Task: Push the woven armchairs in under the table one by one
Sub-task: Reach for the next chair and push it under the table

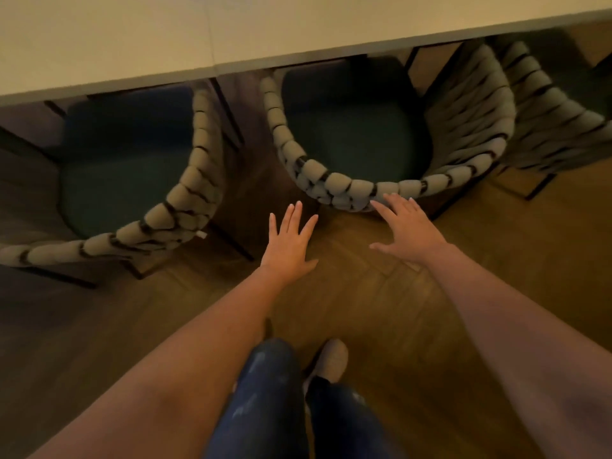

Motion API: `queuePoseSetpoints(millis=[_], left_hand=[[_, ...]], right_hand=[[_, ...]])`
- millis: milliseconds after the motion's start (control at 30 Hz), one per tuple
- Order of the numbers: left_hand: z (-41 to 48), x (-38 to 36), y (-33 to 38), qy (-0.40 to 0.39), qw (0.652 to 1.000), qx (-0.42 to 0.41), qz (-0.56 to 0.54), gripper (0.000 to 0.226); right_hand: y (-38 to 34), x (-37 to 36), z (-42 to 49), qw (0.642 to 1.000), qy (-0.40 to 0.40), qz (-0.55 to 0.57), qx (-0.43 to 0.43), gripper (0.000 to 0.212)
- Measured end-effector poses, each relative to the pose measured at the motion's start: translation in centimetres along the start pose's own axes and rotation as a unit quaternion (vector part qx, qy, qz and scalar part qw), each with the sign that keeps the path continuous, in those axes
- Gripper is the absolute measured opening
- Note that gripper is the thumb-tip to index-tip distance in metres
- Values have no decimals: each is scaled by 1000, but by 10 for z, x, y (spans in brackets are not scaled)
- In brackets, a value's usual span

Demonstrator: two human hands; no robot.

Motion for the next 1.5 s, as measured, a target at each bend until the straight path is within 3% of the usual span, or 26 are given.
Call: queuePoseSetpoints(millis=[300,533,733,900,1500], left_hand=[[110,14,67,-5,996,-56,63,95],[183,9,97,-109,991,-47,65,42],[188,-4,104,-119,989,5,93,37],[178,-6,107,-104,990,40,81,28],[96,-9,144,-128,985,67,89,30]], right_hand=[[111,7,53,999,-29,-32,-9,93],[184,10,101,994,-79,-69,34,62],[216,18,118,980,-110,-127,110,47],[222,14,114,987,-92,-91,95,37],[213,0,47,976,-119,-108,148,38]])
Point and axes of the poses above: each hand's wrist, its own z-axis towards the middle knuckle, its own x-axis out of the back of the hand, y = z × x, the point moved 4 cm from there along z, towards the middle knuckle, and after that the axes turned 15 degrees about y, right-handed, at the moved point
